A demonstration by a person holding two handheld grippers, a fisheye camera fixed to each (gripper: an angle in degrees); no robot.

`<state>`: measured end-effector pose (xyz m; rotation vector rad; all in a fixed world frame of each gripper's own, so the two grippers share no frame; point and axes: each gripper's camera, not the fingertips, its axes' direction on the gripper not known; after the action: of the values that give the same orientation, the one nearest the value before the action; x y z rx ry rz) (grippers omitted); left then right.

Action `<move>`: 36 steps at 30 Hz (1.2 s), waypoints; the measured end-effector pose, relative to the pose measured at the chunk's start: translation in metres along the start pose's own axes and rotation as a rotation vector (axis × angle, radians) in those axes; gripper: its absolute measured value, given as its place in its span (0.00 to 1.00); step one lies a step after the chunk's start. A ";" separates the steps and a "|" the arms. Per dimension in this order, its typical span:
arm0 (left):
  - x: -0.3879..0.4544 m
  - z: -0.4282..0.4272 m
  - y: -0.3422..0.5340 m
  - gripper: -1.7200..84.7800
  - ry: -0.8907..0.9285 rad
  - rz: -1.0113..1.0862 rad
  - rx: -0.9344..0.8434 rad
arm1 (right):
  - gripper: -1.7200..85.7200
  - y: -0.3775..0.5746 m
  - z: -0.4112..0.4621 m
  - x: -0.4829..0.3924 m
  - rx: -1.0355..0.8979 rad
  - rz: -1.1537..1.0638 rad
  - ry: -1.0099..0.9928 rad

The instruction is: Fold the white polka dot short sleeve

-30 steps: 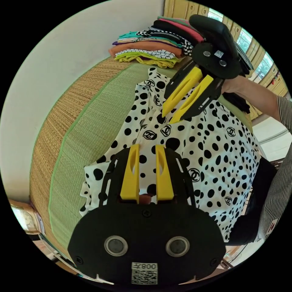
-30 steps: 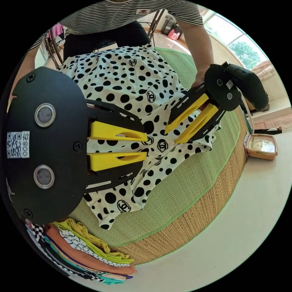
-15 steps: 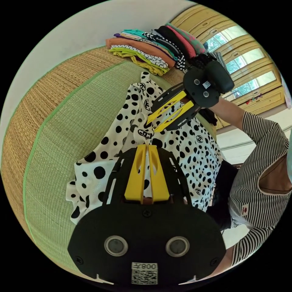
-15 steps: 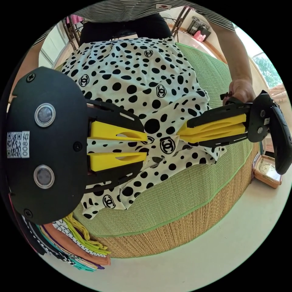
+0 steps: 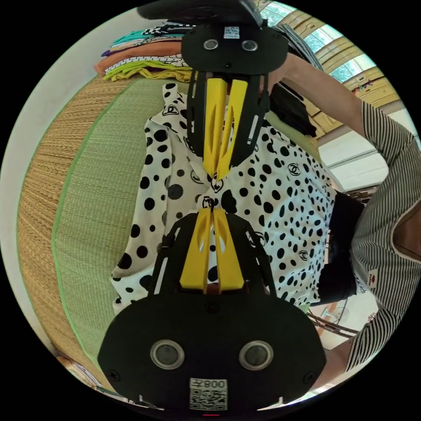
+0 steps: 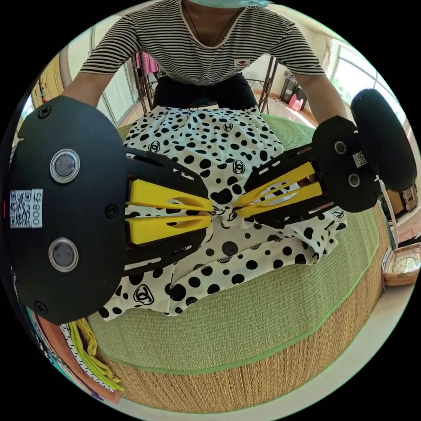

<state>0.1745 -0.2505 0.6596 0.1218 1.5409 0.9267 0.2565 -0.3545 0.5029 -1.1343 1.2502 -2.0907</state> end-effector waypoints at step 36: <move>-0.097 -0.037 0.021 0.13 -0.039 -0.179 0.285 | 0.02 -0.011 0.096 -0.051 -0.095 -0.085 0.662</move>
<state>0.1545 -0.3098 0.7450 0.2008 1.6122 0.5585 0.3646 -0.3604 0.5155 -0.5333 1.6153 -2.6066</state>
